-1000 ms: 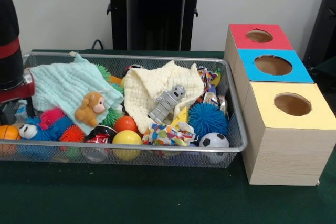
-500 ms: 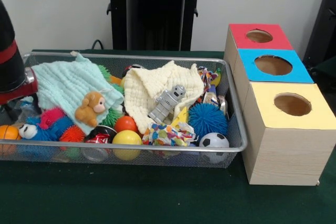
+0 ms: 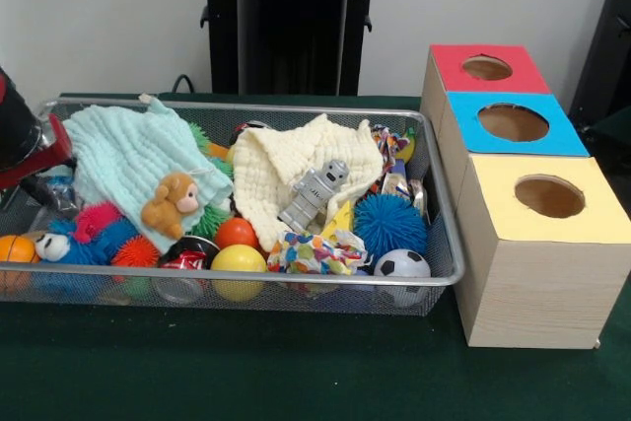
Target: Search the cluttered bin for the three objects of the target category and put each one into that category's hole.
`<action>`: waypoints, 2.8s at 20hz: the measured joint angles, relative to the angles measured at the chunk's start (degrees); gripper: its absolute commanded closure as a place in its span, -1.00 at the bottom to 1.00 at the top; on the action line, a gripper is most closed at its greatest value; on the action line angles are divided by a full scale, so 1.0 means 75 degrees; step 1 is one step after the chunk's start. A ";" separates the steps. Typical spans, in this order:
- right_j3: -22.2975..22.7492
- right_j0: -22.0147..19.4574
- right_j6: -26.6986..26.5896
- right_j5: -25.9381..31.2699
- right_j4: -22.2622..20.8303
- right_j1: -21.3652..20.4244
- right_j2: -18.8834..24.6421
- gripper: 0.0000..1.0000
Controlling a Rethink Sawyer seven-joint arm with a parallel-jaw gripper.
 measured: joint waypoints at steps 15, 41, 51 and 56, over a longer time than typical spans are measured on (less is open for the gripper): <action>-0.0776 -0.0562 -0.1147 0.1086 0.0445 0.0533 0.0831 1.00; -0.0644 -0.0602 -0.1280 0.0683 0.0429 0.0381 0.0851 1.00; 0.0158 -0.0782 -0.1280 -0.0505 0.0379 -0.0478 0.0845 1.00; 0.0820 -0.0841 -0.1280 -0.1095 0.0417 -0.1245 0.0849 1.00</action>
